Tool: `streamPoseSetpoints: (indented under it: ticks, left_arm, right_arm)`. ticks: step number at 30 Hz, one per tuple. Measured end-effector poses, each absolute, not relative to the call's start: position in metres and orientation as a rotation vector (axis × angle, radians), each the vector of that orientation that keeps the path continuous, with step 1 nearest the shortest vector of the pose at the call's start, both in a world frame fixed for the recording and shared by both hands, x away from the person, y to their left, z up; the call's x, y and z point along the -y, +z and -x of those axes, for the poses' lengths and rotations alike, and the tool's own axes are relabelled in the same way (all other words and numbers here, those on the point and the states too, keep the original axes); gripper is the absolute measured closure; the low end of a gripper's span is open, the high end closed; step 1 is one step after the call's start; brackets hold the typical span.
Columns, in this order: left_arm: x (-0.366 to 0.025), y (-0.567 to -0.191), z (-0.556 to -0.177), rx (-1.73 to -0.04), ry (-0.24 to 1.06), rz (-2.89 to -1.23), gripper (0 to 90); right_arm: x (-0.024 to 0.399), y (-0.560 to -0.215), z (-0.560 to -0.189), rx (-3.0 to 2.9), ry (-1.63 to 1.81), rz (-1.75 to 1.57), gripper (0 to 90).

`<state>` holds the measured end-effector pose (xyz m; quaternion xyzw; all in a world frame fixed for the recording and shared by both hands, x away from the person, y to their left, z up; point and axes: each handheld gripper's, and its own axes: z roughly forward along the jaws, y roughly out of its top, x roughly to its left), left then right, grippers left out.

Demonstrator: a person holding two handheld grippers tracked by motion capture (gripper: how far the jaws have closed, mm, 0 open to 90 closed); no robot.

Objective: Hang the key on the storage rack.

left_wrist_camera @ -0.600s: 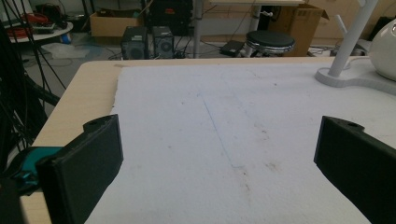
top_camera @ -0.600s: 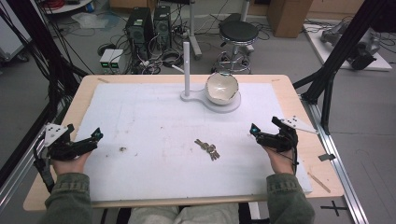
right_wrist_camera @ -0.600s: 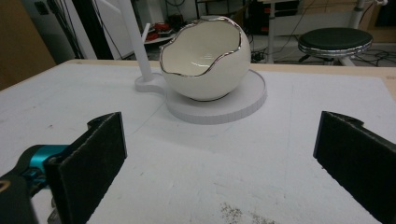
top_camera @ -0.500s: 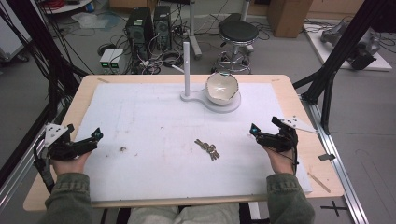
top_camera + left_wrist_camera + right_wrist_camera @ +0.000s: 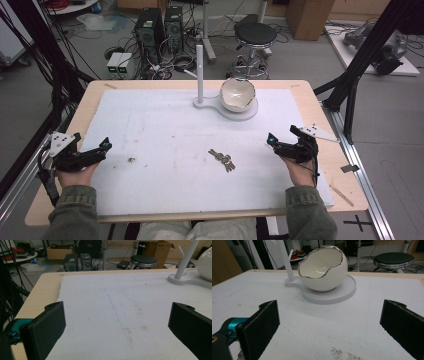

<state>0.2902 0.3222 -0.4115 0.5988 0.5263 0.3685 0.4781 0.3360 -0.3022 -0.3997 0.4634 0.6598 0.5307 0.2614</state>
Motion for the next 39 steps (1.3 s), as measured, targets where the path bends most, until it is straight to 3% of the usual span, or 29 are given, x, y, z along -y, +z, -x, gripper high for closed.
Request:
streamPoseSetpoints:
  ticks: [39]
  left_arm:
    - [-0.322,-0.415,-0.297,-1.279,0.852,-1.471,1.7]
  right_arm:
    - [0.267,-0.395,-0.34,-2.001,1.421,-1.149,1.6]
